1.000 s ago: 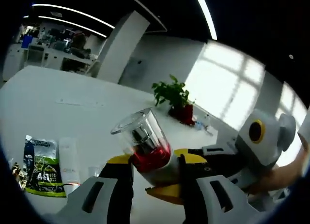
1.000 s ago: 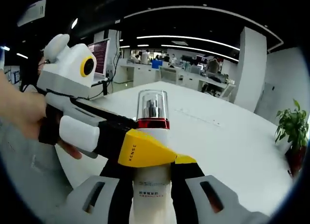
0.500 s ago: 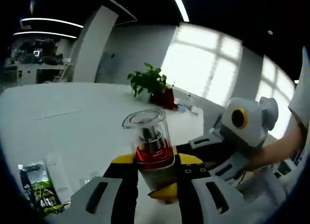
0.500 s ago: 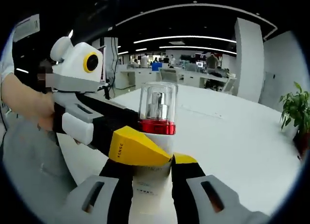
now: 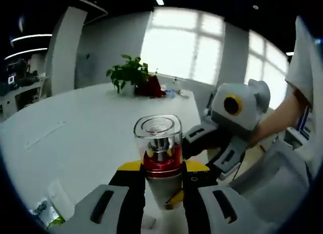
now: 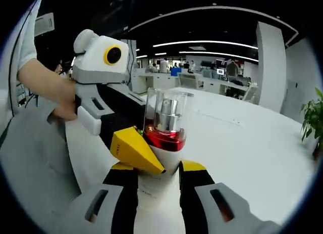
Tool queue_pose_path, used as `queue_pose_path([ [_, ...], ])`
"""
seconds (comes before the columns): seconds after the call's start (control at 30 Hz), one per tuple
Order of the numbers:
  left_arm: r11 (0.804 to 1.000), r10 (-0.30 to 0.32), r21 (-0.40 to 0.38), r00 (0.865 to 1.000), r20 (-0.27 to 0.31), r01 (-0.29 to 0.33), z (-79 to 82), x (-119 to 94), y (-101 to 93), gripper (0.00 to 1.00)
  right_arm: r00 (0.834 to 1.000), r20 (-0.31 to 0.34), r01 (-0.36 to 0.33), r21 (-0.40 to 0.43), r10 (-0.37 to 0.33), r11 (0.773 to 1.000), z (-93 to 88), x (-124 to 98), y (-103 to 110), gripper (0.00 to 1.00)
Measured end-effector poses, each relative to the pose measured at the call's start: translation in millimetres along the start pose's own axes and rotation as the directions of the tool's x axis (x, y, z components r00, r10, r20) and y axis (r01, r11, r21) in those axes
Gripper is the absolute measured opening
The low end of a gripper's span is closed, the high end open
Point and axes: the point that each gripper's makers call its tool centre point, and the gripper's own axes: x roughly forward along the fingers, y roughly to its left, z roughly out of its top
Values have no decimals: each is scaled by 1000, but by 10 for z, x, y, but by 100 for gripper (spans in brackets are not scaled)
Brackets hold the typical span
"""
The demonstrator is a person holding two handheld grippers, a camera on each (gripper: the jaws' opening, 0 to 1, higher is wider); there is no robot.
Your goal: Arrange the skincare products in the storage area until every visible bottle or jar stands upright without overlapping.
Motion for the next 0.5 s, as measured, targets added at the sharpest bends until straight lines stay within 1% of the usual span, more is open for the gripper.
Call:
queue_pose_path([
  [0.13,998,-33,48,999,-23,34,-58,-7,2,22,999,8,-41,-45,42,998,-33,35,26,31],
  [0.2,995,-50,89,998,-39,54,-86,-16,-10,22,998,21,-58,-76,60,995,-47,61,53,31],
  [0.23,994,-50,92,998,-43,54,-101,-17,-7,21,998,21,-65,-79,66,995,-57,69,58,31],
  [0.4,985,-74,148,994,-79,85,-204,-21,-56,21,993,4,-116,-128,118,985,-124,90,127,32],
  [0.5,969,-87,221,988,-125,113,-316,-22,-78,21,989,-33,-148,-166,145,975,-218,87,171,31],
])
